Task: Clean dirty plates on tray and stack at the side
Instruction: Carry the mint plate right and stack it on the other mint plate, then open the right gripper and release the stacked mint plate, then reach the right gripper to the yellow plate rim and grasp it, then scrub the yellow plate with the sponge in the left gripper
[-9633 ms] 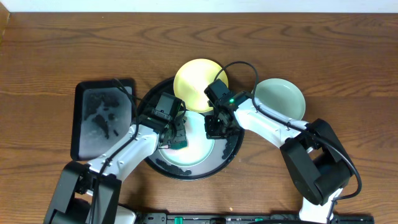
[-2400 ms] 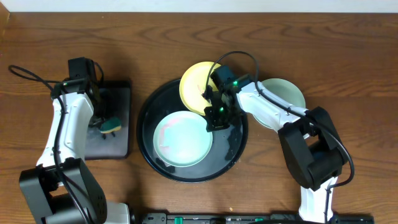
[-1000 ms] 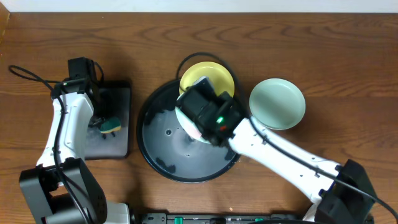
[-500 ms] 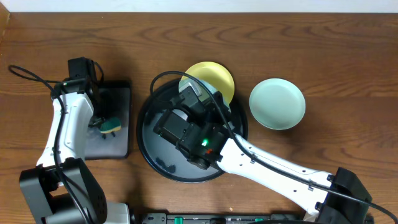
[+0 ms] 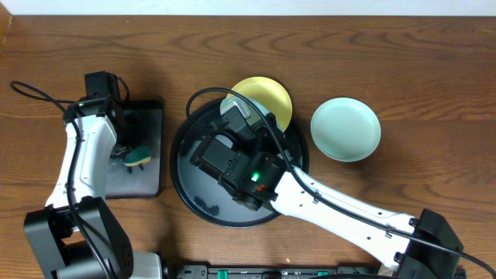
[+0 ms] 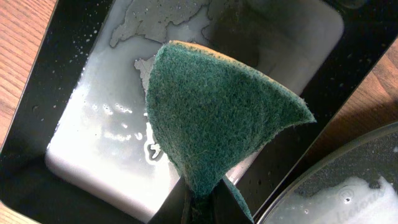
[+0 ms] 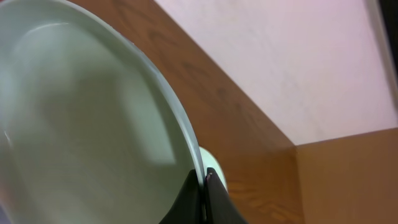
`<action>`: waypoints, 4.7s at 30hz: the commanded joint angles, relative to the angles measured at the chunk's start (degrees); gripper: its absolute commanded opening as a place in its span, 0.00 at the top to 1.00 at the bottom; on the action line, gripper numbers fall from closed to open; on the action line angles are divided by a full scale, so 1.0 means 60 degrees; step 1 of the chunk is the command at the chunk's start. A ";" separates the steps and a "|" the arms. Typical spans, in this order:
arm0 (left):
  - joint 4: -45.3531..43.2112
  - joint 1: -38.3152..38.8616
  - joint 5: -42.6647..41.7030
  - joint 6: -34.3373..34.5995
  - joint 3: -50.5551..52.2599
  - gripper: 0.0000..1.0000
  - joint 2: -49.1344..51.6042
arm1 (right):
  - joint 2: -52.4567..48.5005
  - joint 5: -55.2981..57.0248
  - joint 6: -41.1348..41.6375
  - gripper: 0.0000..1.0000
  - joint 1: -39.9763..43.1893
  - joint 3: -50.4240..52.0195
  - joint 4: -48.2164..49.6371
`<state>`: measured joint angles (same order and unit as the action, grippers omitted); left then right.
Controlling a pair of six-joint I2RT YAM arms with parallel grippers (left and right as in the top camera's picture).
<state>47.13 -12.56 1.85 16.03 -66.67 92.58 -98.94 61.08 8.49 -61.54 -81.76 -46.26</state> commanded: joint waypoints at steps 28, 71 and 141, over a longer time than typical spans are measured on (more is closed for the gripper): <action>0.0015 -0.0047 0.0044 -0.0164 -0.0193 0.93 -0.0015 | 0.1147 -1.2061 0.0601 0.99 0.8925 -0.0299 -0.1424; -0.0033 -0.0047 0.0044 -0.0164 -0.0193 0.93 -0.0015 | -0.2776 -1.3180 -0.0397 0.34 0.8029 -0.3497 -0.0889; -0.0528 0.4182 0.0076 0.2958 -0.0273 0.92 -0.0200 | -0.4481 -1.3406 0.2874 0.99 0.5650 -0.0087 0.1257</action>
<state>44.47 10.00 1.83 29.47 -67.66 89.30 -123.20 -22.13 23.05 -27.14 -84.68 -39.44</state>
